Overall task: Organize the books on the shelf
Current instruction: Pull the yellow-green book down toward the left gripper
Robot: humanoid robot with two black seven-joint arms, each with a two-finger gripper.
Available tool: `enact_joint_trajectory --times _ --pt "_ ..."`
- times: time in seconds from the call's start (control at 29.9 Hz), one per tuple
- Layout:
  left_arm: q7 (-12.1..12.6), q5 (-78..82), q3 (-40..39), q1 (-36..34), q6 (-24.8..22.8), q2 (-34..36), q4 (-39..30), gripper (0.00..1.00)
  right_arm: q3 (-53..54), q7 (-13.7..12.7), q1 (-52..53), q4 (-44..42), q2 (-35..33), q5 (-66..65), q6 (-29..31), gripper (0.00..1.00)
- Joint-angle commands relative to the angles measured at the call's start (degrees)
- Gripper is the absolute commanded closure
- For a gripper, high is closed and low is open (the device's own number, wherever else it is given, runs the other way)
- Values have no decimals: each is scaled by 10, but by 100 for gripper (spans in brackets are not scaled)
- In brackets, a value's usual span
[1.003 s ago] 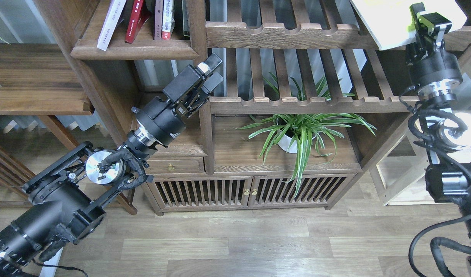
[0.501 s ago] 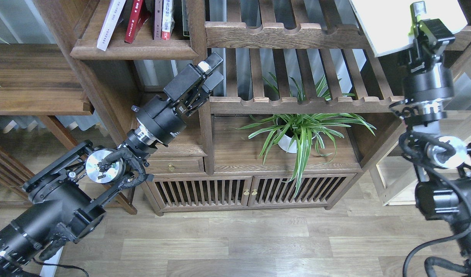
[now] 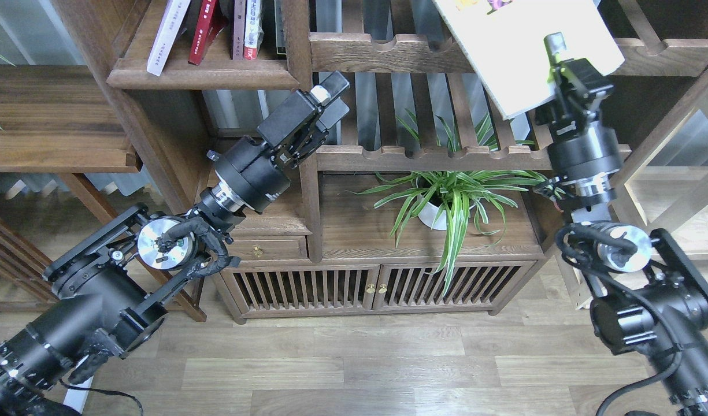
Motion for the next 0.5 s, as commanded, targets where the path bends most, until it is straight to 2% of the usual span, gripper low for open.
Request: enact_joint_trajectory --times 0.0,0.23,0.47 --pt "0 1 -1 -1 0 0 0 2 -16 1 1 5 26 0 0 99" --pt "0 1 -1 -5 0 -4 0 2 -18 2 5 17 64 1 0 99" --pt "0 2 -1 -7 0 -9 0 2 -26 2 8 22 69 1 0 99"
